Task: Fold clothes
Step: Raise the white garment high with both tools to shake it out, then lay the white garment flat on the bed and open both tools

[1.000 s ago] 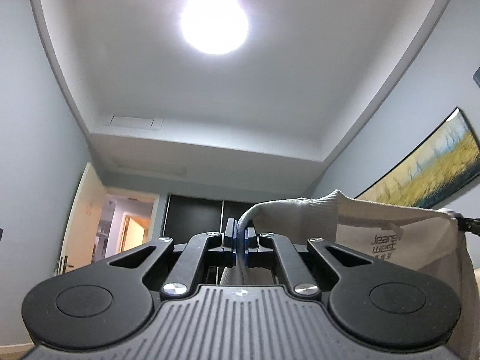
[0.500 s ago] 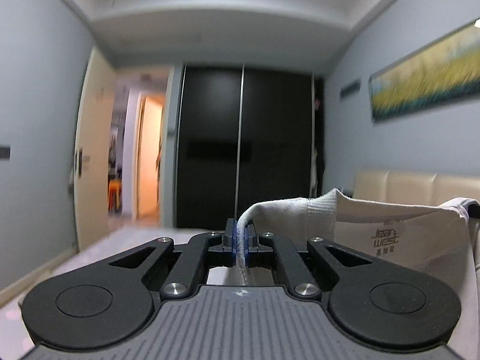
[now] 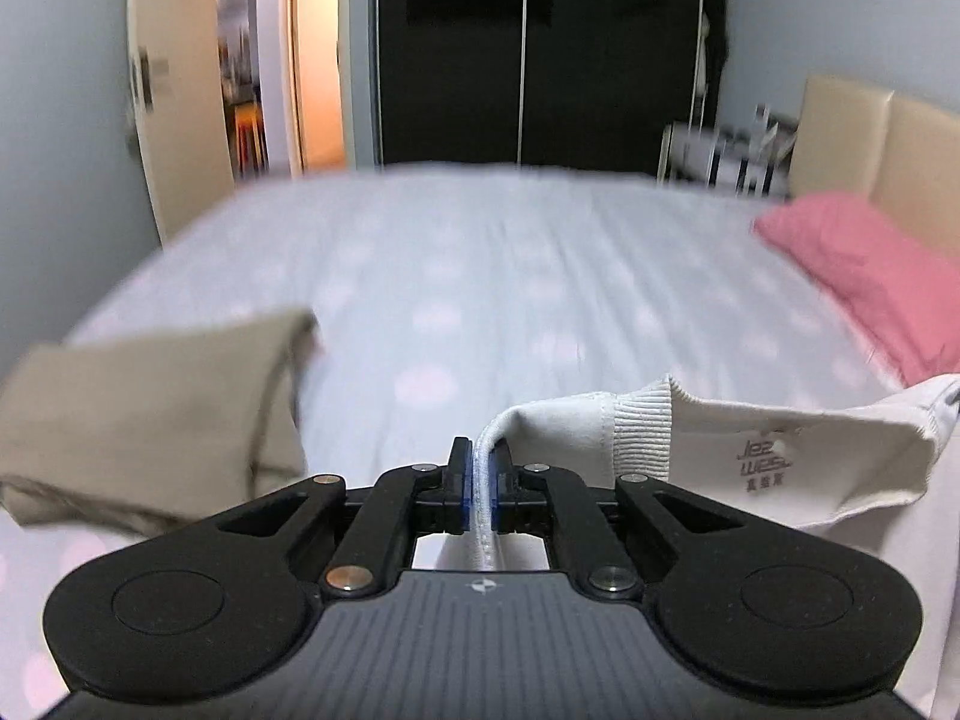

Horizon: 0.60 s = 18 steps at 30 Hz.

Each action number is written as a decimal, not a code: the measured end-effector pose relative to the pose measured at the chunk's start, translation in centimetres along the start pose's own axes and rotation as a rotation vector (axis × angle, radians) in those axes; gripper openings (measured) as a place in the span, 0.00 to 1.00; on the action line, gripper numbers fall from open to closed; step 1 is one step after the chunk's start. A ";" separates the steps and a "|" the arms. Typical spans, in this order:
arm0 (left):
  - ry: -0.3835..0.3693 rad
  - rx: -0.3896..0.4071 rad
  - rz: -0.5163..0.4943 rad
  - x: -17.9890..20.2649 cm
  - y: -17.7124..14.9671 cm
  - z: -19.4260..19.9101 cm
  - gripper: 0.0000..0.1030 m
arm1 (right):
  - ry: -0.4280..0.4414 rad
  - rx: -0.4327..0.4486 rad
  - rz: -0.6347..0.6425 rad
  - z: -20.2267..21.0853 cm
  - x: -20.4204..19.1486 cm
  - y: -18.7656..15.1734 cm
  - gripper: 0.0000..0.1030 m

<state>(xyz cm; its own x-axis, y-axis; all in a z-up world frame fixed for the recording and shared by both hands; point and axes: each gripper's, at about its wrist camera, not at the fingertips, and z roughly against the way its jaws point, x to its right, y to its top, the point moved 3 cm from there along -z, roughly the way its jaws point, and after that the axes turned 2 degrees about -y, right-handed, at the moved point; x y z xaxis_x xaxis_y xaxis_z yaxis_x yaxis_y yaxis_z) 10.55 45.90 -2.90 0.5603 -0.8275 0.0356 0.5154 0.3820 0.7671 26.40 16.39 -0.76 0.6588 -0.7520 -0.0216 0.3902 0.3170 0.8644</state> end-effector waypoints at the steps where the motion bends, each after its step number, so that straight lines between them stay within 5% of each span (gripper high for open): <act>1: -0.005 -0.031 0.006 -0.3 -0.7 -0.6 0.07 | 0.000 -0.030 -0.006 -1.6 0.2 -0.3 0.07; 6: -0.011 -0.129 0.030 -1.5 -3.8 -2.1 0.19 | 0.004 -0.189 -0.024 -7.5 0.7 -3.3 0.15; 10: -0.016 -0.142 0.030 -2.1 -4.4 -1.2 0.38 | -0.002 -0.232 -0.031 -8.5 1.4 -5.1 0.47; 18: -0.008 -0.196 -0.029 -2.6 -7.6 1.6 0.43 | 0.026 -0.308 -0.053 -4.3 3.8 -7.7 0.52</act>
<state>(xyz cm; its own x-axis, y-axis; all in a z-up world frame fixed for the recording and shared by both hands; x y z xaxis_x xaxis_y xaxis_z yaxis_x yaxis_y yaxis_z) 4.15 44.45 -7.73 0.5388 -0.8422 0.0207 0.6482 0.4302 0.6283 28.67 13.56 -9.61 0.6473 -0.7582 -0.0788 0.5980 0.4410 0.6693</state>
